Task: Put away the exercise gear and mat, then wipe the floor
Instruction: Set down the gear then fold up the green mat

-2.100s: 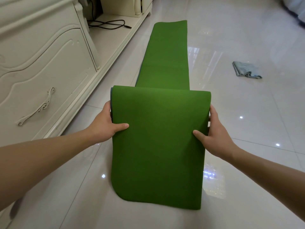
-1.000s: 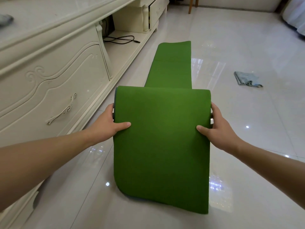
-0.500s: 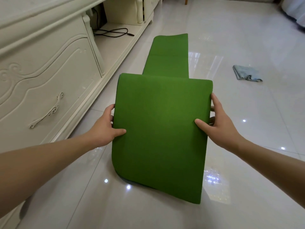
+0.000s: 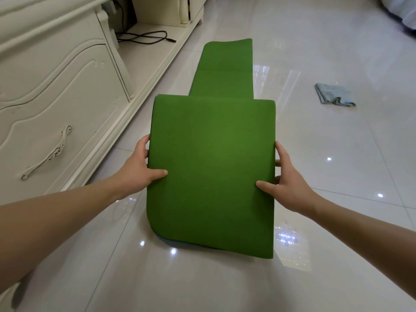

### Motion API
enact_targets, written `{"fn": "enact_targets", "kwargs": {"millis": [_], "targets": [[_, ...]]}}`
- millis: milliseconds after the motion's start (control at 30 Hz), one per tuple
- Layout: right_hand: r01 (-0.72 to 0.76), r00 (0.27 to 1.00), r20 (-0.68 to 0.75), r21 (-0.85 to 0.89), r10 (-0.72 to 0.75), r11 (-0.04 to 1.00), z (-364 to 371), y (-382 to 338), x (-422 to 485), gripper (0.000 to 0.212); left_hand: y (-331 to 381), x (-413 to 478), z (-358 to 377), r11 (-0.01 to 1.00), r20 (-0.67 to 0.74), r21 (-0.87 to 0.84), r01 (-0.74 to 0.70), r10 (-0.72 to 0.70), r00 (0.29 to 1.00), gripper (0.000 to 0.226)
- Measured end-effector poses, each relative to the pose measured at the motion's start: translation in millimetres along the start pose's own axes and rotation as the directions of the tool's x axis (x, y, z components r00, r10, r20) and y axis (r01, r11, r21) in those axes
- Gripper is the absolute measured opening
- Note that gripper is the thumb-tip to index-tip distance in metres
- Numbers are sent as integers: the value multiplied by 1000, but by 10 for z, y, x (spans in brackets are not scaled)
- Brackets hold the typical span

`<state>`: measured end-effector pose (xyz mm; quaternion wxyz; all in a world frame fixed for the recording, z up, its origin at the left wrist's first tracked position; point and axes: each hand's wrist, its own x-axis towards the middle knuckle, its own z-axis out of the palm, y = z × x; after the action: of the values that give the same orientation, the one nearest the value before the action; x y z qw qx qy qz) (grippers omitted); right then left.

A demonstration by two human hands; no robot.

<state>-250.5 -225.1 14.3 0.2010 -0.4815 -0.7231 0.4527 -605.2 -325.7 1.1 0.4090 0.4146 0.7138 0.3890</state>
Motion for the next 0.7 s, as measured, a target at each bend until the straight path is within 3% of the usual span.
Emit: {"fn": "enact_targets", "kwargs": {"millis": [233, 700], "targets": [[-4, 1000, 14, -8, 4, 1000, 61, 5, -29, 99, -50, -176, -92, 998, 90, 10, 63, -63, 994, 117], [-14, 1000, -6, 9, 14, 1000, -50, -313, -437, 97, 202, -619, -260, 998, 94, 23, 52, -54, 994, 112]]}}
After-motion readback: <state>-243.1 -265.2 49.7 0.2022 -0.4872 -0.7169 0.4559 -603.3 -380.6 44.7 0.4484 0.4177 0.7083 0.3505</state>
